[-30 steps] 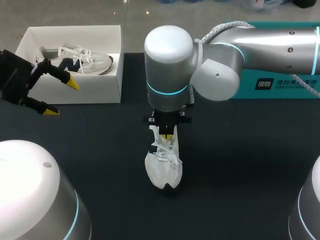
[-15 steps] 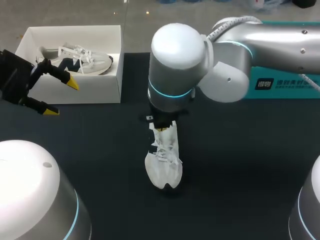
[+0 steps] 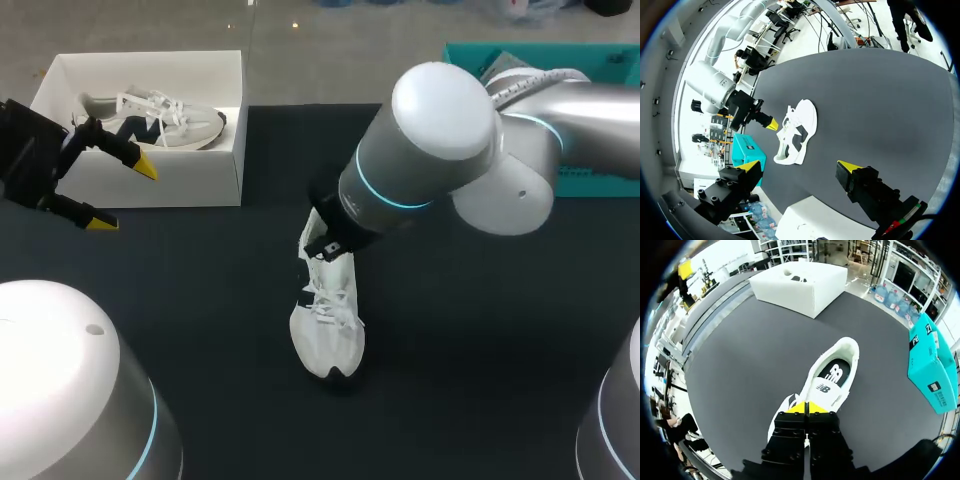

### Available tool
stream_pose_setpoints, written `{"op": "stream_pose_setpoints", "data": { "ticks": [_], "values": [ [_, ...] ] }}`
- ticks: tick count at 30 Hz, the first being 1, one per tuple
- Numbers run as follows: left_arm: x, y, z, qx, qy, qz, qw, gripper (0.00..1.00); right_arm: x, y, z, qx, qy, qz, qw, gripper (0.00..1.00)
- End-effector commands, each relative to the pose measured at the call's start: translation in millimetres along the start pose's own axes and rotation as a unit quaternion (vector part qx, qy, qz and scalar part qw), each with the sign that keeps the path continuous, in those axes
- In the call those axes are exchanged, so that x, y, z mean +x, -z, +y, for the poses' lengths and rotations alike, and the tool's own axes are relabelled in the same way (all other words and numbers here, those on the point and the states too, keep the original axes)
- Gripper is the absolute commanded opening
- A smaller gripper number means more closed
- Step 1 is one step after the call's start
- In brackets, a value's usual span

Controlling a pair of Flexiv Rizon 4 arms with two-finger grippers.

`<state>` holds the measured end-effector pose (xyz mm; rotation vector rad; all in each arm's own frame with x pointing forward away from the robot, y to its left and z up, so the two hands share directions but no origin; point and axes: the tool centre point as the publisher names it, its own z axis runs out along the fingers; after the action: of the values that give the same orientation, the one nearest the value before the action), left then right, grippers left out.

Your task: Take the shoe out of the shoebox, open the shoe tongue, remove and reinsert the insole, then place the shoe into the shoebox

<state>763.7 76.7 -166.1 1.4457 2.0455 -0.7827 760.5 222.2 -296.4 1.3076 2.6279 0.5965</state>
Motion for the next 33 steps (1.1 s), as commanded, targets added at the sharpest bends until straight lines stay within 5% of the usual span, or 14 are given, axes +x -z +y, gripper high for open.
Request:
{"op": "stream_pose_setpoints", "data": {
  "ticks": [1, 10, 17, 23, 24, 33],
  "values": [
    [-0.2, -0.2, -0.3, -0.001, 0.0, 0.002, 1.0, 1.0, -19.5, 7.8, 6.4, -0.003, 0.144, 0.143, 0.979, 0.0],
    [-0.2, -0.2, -0.3, -0.001, 0.0, 0.002, 1.0, 1.0, -33.9, 12.3, 29.5, 0.013, 0.239, 0.19, 0.952, 0.0],
    [-0.2, -0.2, -0.3, -0.001, 0.0, 0.002, 1.0, 1.0, -35.9, 2.7, 49.7, 0.038, 0.35, 0.143, 0.925, 0.0],
    [-0.2, -0.2, -0.3, -0.001, 0.0, 0.002, 1.0, 1.0, -33.4, -10.0, 68.0, 0.053, 0.343, 0.034, 0.937, 0.0],
    [-0.2, -0.2, -0.3, -0.001, 0.0, 0.002, 1.0, 1.0, -34.5, -15.0, 71.1, 0.061, 0.31, -0.001, 0.949, 0.0],
    [-0.2, -0.2, -0.3, -0.001, 0.0, 0.002, 1.0, 1.0, -34.5, -15.0, 71.1, 0.061, 0.31, -0.001, 0.949, 0.0]
  ]
}}
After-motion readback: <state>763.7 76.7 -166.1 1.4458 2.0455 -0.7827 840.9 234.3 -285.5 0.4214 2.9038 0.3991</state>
